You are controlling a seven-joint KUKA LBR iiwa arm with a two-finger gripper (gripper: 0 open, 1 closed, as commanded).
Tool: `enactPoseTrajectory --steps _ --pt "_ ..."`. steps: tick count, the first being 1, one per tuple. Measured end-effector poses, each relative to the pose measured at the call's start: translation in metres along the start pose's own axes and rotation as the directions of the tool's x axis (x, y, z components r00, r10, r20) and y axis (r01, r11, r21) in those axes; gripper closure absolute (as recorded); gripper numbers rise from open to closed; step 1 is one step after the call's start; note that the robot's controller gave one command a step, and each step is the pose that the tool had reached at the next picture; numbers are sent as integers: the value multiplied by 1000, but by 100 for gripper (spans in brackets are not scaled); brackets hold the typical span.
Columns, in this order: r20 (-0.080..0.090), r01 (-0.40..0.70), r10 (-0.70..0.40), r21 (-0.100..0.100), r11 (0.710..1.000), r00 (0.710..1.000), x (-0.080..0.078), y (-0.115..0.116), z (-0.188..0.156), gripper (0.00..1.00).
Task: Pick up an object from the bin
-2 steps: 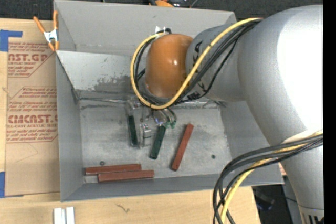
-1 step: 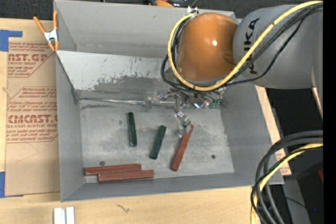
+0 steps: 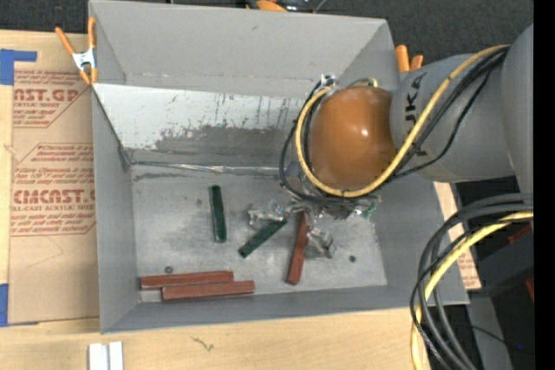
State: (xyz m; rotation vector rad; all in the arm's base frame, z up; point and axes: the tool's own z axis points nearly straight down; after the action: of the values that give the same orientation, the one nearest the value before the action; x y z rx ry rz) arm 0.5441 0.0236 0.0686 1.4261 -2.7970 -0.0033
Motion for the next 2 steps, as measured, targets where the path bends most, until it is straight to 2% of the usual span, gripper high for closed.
enactPoseTrajectory --steps 1,2 --pt "-1 -1 1 1 1000 1000 -1 -1 -4 100" --pt "8 -3 3 11 1000 1000 0 -10 -152 100"
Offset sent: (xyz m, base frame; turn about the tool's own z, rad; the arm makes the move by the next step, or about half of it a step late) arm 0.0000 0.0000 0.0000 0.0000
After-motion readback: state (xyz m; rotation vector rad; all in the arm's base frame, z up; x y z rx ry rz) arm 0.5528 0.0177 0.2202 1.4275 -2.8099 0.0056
